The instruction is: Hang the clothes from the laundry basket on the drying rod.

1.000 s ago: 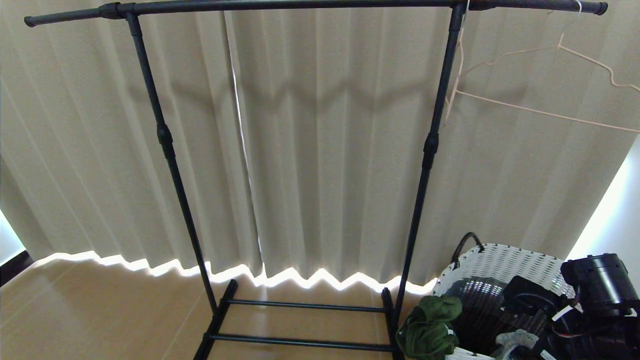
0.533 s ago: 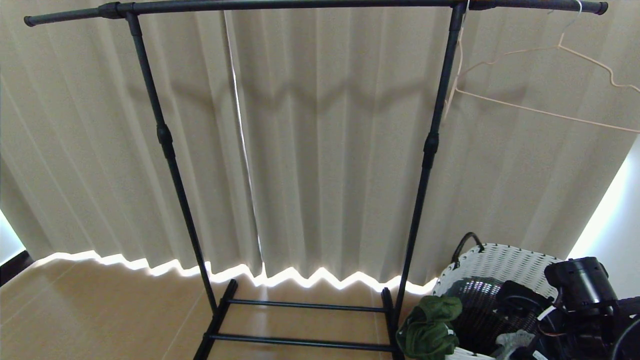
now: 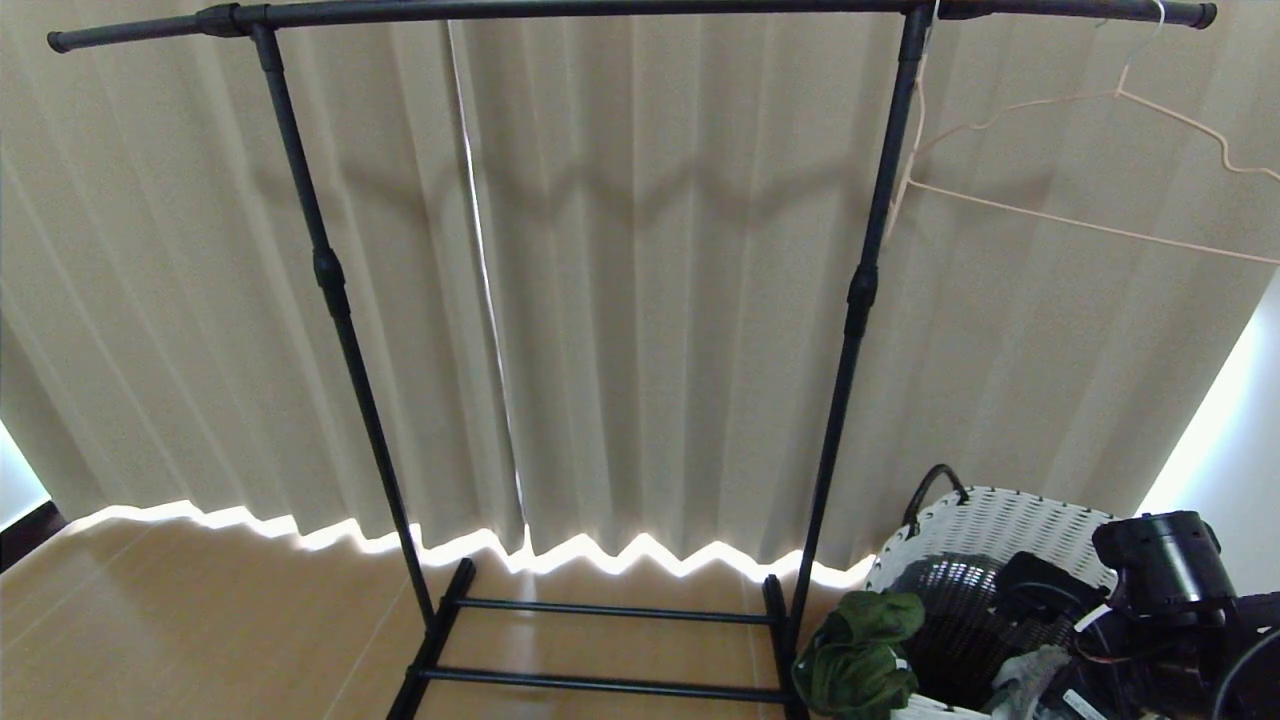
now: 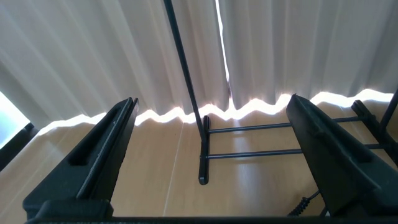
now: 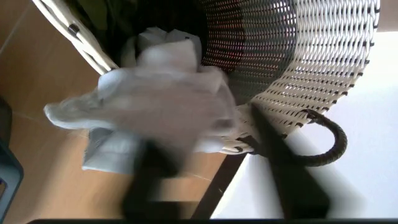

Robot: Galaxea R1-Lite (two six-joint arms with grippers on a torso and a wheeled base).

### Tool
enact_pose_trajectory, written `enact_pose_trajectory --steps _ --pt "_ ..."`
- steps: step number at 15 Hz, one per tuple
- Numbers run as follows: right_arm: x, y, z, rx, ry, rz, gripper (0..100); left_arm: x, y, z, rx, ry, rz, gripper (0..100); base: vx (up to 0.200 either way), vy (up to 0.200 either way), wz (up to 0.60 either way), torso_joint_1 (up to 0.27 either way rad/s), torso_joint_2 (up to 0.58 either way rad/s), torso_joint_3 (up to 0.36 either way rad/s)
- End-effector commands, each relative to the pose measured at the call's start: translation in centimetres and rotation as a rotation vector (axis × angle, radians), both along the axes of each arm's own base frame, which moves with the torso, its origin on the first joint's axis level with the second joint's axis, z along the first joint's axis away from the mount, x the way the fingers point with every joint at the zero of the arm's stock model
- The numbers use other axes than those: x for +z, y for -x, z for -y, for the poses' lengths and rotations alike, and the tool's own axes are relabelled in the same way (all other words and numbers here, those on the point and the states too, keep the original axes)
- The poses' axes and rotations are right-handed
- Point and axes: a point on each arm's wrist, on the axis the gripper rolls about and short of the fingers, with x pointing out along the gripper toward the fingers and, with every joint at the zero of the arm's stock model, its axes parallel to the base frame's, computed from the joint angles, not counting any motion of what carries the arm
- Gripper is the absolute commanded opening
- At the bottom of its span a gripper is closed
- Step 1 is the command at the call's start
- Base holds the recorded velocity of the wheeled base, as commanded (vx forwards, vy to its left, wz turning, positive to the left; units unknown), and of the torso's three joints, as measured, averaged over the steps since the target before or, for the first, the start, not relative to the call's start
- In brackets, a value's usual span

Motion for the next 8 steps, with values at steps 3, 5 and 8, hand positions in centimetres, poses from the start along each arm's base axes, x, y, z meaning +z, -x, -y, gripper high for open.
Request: enact_pose_trajectory --steps 3,5,8 --pt "1.6 1.0 0.0 0.002 -0.002 0.073 0 0.0 0.0 0.0 -0.002 -0.004 -0.001 100 0.000 0.000 0.00 0.000 0.00 0.000" --pt "4.1 2.4 0.0 0.006 -0.010 0.195 0 0.0 0.0 0.0 -0.002 -0.005 -0.001 100 0.000 0.000 0.00 0.000 0.00 0.000" --pt "8.0 4.2 0.2 0.004 -0.029 0.418 0 0.0 0.0 0.0 -0.001 -0.001 0.000 100 0.000 0.000 0.00 0.000 0.00 0.000"
